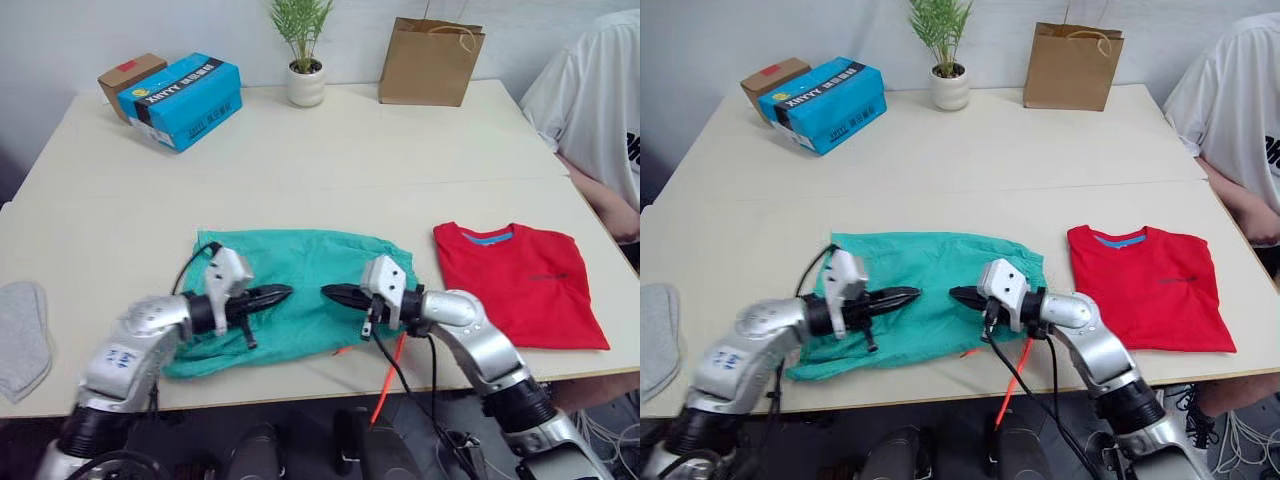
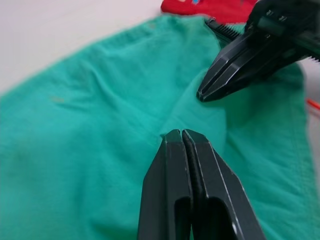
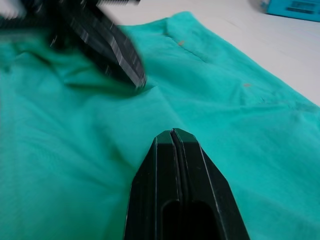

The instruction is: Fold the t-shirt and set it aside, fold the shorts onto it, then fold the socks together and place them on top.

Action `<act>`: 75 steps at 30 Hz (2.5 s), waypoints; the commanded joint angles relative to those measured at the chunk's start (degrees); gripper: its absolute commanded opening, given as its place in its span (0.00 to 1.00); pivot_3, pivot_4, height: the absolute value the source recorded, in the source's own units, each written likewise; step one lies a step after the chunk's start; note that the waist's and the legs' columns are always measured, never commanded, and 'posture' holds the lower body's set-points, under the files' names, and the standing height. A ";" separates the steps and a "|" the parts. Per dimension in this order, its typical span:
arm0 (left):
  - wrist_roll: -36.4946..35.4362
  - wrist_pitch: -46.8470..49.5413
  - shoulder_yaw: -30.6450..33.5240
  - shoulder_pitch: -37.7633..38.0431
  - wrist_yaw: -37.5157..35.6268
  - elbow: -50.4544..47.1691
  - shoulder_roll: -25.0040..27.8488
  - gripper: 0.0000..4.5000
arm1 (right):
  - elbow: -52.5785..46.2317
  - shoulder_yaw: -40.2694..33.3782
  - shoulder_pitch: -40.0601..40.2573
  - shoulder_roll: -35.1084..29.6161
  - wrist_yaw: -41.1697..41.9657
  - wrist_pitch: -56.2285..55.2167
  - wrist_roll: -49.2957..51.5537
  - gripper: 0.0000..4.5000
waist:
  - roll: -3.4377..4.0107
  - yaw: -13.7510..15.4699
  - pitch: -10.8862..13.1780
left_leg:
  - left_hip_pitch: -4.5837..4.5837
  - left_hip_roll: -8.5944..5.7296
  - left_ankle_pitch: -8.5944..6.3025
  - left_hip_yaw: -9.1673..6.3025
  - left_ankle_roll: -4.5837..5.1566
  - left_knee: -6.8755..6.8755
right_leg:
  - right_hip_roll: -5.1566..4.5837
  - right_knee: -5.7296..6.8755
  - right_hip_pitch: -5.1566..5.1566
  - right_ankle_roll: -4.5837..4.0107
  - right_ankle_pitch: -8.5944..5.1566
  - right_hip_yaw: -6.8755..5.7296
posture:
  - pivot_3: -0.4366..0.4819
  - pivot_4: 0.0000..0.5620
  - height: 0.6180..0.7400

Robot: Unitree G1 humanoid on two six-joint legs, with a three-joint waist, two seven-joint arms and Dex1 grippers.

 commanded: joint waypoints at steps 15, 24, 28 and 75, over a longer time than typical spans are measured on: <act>4.46 -9.31 8.97 6.79 5.53 7.45 -2.11 0.01 | 1.65 -19.52 5.38 -0.69 -3.45 0.80 9.29 0.00 | 0.89 0.55 0.19 | -0.33 -2.07 0.96 -4.91 0.87 -0.33 | -2.46 -0.78 2.56 0.63 -0.38 -4.92 | 0.48 0.27 1.00; -7.65 -3.71 14.18 3.38 -6.13 -2.78 4.99 0.01 | -10.95 -19.94 7.99 -3.30 0.03 6.89 14.51 0.00 | 1.00 2.06 0.26 | -0.77 -2.02 0.80 -4.42 0.93 -0.15 | -2.45 -0.55 1.93 0.62 -0.43 -4.33 | 0.48 0.27 1.00; -6.62 -0.12 8.59 -3.88 -6.24 -3.97 5.01 0.01 | -9.76 -19.00 6.99 -1.97 -2.33 6.80 12.63 0.00 | 1.01 2.34 0.26 | -0.85 -2.02 0.79 -4.37 0.93 -0.12 | -2.43 -0.57 1.88 0.64 -0.42 -4.33 | 0.48 0.27 1.00; 5.53 -20.86 -1.76 -15.95 -17.72 20.15 -5.72 0.00 | -34.99 -40.09 50.69 -11.83 -53.89 30.63 89.78 0.98 | 0.88 2.77 0.41 | -0.41 -1.58 0.29 -3.19 1.10 -0.46 | -1.92 -1.28 1.91 0.97 -0.39 -3.16 | 0.48 0.27 1.00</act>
